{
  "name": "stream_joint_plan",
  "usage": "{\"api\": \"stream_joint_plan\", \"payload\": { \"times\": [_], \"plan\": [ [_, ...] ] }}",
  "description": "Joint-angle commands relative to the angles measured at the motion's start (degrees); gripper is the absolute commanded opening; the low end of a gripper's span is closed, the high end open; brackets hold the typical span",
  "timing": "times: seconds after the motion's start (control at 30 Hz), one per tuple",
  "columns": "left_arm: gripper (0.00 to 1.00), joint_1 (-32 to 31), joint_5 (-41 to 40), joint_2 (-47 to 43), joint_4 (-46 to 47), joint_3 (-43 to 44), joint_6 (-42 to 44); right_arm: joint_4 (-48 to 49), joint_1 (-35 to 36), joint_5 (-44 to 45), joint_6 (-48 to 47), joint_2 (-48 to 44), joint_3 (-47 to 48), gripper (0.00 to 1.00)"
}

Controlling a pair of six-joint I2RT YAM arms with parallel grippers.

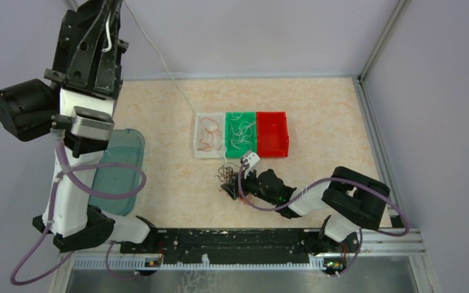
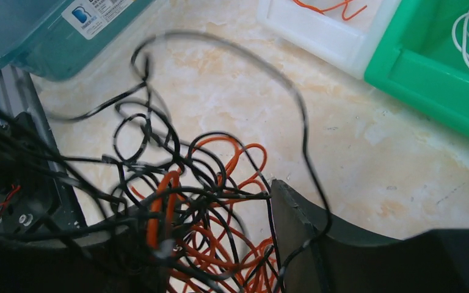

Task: Untangle the cables
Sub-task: Untie the cable.

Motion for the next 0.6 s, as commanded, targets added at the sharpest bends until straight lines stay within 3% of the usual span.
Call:
{"api": "stream_joint_plan", "payload": {
  "times": [0.0, 0.27, 0.37, 0.43, 0.57],
  "plan": [
    [0.00, -0.25, -2.66, 2.73, 13.43, 4.86, 13.67, 4.77, 0.42, 2.04, 1.50, 1.26, -1.65, 0.56],
    [0.00, -0.26, 0.50, 8.75, 14.73, 16.95, 24.27, 7.80, 0.44, 4.80, 2.65, 2.12, -5.81, 0.55],
    [0.00, -0.22, -1.08, 7.45, 12.53, 15.90, 24.71, 8.75, 0.35, 8.04, 3.96, 1.15, -8.68, 0.48],
    [0.00, -0.22, -2.61, 6.50, 12.42, 13.99, 22.65, 9.13, 0.26, 9.51, 4.57, -0.54, -10.52, 0.42],
    [0.00, -0.22, -6.64, 4.57, 7.67, 11.86, 15.46, 5.90, 0.07, 11.27, 5.31, -8.40, -12.62, 0.42]
  ]
}}
